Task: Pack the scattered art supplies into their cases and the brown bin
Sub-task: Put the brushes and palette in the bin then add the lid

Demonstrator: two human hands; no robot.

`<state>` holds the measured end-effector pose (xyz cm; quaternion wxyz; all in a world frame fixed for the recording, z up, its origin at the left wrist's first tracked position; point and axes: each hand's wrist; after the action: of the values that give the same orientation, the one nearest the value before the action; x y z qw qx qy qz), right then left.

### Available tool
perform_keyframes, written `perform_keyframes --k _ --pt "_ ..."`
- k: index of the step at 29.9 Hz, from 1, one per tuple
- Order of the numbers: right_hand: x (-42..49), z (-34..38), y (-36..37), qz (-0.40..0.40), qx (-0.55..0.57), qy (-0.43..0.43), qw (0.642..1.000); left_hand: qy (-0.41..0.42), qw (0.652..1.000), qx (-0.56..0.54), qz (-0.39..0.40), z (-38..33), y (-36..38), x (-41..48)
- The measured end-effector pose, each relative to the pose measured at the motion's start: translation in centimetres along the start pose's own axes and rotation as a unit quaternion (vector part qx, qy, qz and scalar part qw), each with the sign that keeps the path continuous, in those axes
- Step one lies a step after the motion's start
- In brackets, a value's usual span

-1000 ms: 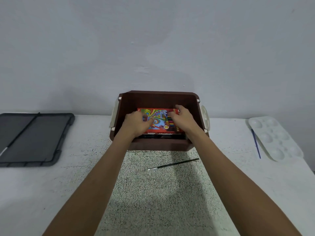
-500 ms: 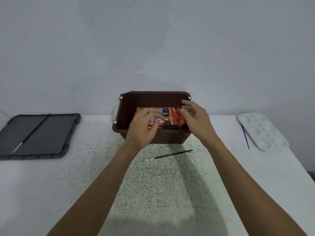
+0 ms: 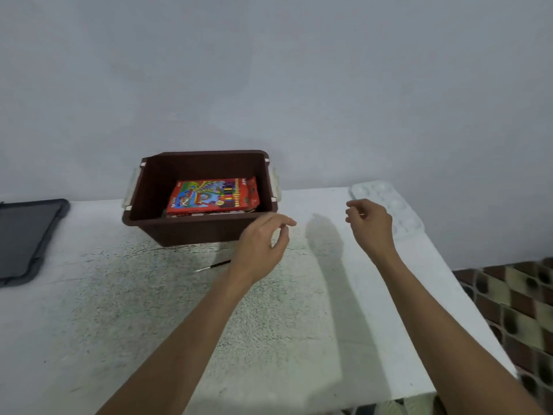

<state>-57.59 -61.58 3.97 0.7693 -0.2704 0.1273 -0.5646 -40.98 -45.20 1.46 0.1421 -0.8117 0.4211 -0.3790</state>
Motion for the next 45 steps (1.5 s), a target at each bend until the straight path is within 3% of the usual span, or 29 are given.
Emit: perform_keyframes --k 5,8,10,12,15,19,25,29,32,39,45 --pt "2.0 -6.3 -1.6 0.053 -0.169 0.003 0.984 -0.053 0.985 0.069 0.147 0.1 5.7 -0.3" --pt "3.0 -8.7 -1.7 0.159 -0.271 -0.02 0.949 -0.116 0.939 0.182 0.27 0.5 7.9 -0.8" --pt "3.4 -9.6 -1.6 0.211 -0.329 -0.054 0.919 -0.132 0.919 0.222 0.297 0.9 8.7 -1.4" --pt "3.2 -10.0 -1.2 0.206 -0.36 -0.104 0.904 -0.132 0.923 0.223 0.283 1.4 8.9 -2.0" --pt "2.9 -11.7 -0.3 0.126 -0.38 -0.18 0.899 -0.12 0.934 0.216 0.259 1.5 9.2 -2.5" --pt "2.2 -12.7 -0.1 0.091 -0.399 -0.215 0.887 -0.105 0.936 0.225 0.25 1.4 9.4 -3.1" --pt "1.3 -12.4 -1.1 0.079 -0.335 -0.268 0.9 -0.121 0.934 0.227 0.248 1.1 9.6 -3.0" --pt "1.3 -12.6 -1.1 0.04 -0.31 -0.216 0.925 -0.132 0.932 0.225 0.252 1.1 9.7 -3.0" --pt "1.7 -13.1 -0.8 0.04 -0.34 -0.168 0.924 -0.137 0.93 0.226 0.256 1.1 9.6 -3.0" --pt "0.6 -14.2 -0.7 0.054 -0.323 -0.208 0.922 -0.138 0.929 0.228 0.258 1.1 9.7 -3.0" --pt "0.0 -13.0 -0.8 0.082 -0.309 -0.178 0.931 -0.138 0.927 0.219 0.273 1.1 9.6 -3.5"
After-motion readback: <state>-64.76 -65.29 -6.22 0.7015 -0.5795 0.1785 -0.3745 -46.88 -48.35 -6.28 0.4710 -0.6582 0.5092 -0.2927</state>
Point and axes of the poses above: each hand's wrist, its own x-axis towards the middle knuckle, its own y-axis out of the palm, z = x × y
